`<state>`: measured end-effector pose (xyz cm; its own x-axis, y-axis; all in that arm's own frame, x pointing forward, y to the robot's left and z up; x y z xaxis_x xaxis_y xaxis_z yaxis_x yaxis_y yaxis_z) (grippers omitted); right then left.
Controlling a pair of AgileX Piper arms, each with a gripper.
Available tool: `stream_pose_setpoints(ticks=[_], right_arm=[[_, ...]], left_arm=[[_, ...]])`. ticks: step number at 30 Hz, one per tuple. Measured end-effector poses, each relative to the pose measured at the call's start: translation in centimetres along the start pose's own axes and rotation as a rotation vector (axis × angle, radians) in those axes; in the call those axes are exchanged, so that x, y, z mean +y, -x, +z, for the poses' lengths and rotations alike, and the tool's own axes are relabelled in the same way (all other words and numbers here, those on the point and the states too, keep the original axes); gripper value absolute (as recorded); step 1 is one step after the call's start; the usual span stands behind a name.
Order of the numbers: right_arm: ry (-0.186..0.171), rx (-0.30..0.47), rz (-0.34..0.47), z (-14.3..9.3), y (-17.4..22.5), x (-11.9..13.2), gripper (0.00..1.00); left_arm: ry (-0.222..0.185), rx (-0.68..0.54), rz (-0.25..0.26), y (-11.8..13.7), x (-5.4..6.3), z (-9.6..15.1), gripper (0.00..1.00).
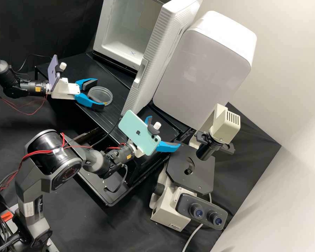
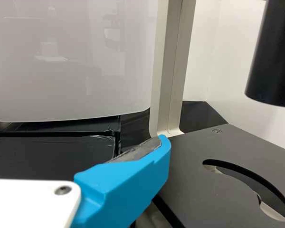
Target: Place the petri dish in the incubator
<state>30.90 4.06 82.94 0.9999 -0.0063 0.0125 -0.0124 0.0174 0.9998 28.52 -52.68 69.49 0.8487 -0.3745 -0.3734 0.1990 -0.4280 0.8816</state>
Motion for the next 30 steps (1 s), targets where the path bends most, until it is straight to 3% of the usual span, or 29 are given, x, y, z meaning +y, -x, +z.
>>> stream_pose_setpoints(ticks=[30], right_arm=[[0.0,0.0,0.0,0.0,0.0,0.0,1.0]], left_arm=[[-0.014,0.004,-0.014,-0.85,0.41,-0.08,1.0]])
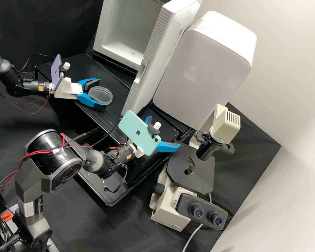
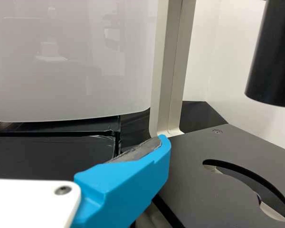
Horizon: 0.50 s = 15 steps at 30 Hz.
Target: Place the petri dish in the incubator
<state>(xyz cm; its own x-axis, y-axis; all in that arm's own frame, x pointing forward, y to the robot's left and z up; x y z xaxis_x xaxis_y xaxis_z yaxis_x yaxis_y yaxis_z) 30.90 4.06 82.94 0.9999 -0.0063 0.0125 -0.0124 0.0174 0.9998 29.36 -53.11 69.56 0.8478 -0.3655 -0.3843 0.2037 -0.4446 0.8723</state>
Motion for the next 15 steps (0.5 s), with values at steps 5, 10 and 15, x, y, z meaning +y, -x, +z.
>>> stream_pose_setpoints(ticks=[5,10,15], right_arm=[[0.0,0.0,0.0,0.0,0.0,0.0,1.0],[0.0,0.0,0.0,0.0,0.0,0.0,1.0],[0.0,0.0,0.0,0.0,0.0,0.0,1.0]], left_arm=[[-0.001,0.0,0.0,0.0,0.0,0.0,0.0],[-0.024,0.001,-0.002,0.05,-0.05,-0.01,0.0],[-0.024,0.001,-0.003,0.08,-0.08,-0.02,0.0]])
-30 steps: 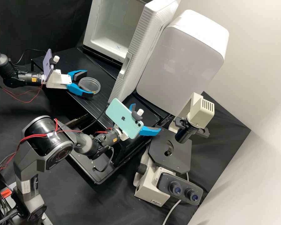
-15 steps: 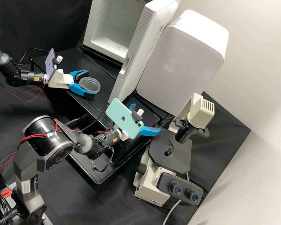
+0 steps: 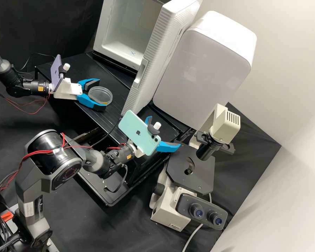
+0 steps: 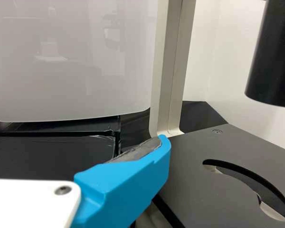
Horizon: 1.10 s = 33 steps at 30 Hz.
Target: Place the petri dish in the incubator
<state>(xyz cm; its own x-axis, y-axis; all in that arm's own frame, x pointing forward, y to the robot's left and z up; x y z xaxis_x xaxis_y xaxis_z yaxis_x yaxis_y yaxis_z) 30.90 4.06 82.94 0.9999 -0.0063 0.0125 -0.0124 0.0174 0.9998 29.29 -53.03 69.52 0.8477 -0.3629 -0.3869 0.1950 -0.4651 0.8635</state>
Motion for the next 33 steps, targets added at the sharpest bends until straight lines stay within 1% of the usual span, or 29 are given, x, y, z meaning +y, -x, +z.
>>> stream_pose_setpoints(ticks=[33], right_arm=[[0.0,0.0,0.0,0.0,0.0,0.0,1.0]], left_arm=[[0.003,-0.002,0.007,0.27,-0.11,-0.01,0.0]])
